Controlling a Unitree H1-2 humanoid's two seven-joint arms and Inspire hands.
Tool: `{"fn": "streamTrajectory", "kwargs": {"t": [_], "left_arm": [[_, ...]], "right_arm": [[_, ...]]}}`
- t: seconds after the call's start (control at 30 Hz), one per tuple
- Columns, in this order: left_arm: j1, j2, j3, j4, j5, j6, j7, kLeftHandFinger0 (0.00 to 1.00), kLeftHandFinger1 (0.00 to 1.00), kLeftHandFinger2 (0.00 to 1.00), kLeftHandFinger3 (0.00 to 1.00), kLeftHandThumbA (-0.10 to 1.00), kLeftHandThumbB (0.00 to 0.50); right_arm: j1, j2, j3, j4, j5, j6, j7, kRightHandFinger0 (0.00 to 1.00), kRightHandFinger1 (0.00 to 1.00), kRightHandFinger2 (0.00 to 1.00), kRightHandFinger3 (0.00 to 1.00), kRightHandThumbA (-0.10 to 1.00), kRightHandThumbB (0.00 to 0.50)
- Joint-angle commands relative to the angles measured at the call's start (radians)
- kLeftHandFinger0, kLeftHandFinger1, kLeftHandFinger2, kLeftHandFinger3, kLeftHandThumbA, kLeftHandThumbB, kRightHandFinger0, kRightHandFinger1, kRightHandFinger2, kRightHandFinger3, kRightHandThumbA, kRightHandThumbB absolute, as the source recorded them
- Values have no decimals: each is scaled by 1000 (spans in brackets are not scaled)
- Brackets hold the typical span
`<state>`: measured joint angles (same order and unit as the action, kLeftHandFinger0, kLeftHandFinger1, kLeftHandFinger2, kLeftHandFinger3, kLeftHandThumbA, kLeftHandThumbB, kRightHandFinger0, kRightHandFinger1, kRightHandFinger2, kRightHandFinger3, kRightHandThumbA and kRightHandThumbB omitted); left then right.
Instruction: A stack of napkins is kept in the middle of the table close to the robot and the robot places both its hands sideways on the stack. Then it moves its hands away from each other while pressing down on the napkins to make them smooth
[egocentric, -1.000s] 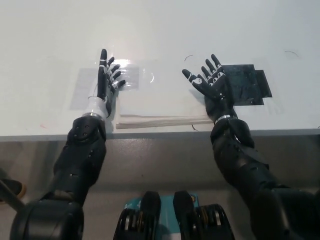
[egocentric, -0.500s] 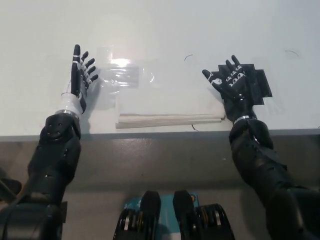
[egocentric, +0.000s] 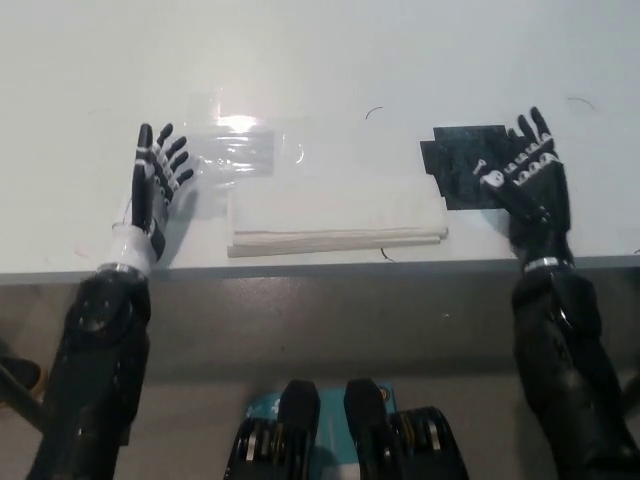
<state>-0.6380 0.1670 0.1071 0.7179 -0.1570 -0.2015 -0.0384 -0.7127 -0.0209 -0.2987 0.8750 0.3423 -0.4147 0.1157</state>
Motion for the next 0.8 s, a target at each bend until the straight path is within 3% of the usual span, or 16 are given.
{"fn": "streamTrajectory", "kwargs": {"t": [0.0,0.03,0.1,0.13,0.27,0.37,0.47,0.63,0.7,0.77], "left_arm": [[156,26,-118,-706,110,99,-74,1000,1000,1000,1000,1000,190],[194,26,-128,-785,121,97,-79,1000,1000,1000,1000,1000,195],[250,22,-136,-882,130,90,-82,1000,1000,1000,1000,1000,198],[267,22,-139,-910,131,90,-83,1000,1000,1000,1000,1000,242],[389,22,-149,-1079,146,74,-90,1000,1000,1000,1000,1000,264],[482,17,-156,-1172,129,24,-95,1000,1000,1000,1000,1000,277],[586,11,-159,-1238,131,-6,-95,1000,1000,1000,1000,1000,312],[773,11,-178,-1280,118,-76,-107,1000,1000,1000,1000,997,288],[787,19,-173,-1252,128,-114,-108,1000,1000,1000,1000,999,276],[808,27,-164,-1192,117,-133,-104,1000,1000,1000,1000,1000,257]], "right_arm": [[212,24,177,-968,-100,172,34,1000,1000,1000,1000,1000,235],[248,27,193,-1051,-110,179,39,1000,1000,1000,1000,1000,218],[296,37,214,-1137,-116,173,46,1000,1000,1000,1000,1000,250],[310,40,219,-1161,-119,178,45,1000,1000,1000,1000,1000,298],[421,60,261,-1298,-147,188,57,1000,1000,1000,1000,1000,277],[522,72,297,-1377,-166,198,68,1000,1000,1000,1000,1000,230],[590,69,316,-1373,-192,115,101,1000,1000,1000,1000,1000,186],[690,65,340,-1347,-237,36,118,1000,1000,1000,1000,1000,184],[700,51,354,-1324,-205,46,120,1000,1000,1000,1000,1000,167],[717,54,348,-1300,-235,52,101,1000,1000,1000,1000,1000,181]]}}
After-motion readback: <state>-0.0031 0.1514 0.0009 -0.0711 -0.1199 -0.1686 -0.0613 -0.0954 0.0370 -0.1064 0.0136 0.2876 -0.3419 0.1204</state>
